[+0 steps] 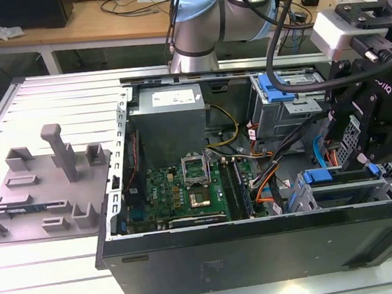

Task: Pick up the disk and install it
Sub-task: 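Insert the first disk wire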

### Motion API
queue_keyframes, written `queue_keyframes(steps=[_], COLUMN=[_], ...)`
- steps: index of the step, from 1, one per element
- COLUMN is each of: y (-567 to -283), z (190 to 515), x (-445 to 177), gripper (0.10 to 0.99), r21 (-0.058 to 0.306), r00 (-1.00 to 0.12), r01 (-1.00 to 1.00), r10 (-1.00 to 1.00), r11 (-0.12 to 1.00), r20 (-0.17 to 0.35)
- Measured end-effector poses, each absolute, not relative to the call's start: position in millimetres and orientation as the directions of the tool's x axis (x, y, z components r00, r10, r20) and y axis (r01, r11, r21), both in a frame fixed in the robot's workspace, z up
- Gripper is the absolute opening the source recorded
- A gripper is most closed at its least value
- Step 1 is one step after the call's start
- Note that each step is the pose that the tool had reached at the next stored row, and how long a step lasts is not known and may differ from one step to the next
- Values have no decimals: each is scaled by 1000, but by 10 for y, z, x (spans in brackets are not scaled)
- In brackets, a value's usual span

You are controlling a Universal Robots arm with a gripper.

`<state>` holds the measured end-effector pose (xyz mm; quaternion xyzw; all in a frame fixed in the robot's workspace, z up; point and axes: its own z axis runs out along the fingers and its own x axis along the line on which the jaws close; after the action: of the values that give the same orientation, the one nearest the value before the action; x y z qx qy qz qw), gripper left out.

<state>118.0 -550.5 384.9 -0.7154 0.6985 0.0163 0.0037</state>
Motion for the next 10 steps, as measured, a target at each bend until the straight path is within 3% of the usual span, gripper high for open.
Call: queue_keyframes(steps=[10], y=[-5407], z=[3849], x=[1178], gripper=[565], r21=[18], r00=[23], r01=[-1000], r10=[-1000], r11=[-24], r20=[-15])
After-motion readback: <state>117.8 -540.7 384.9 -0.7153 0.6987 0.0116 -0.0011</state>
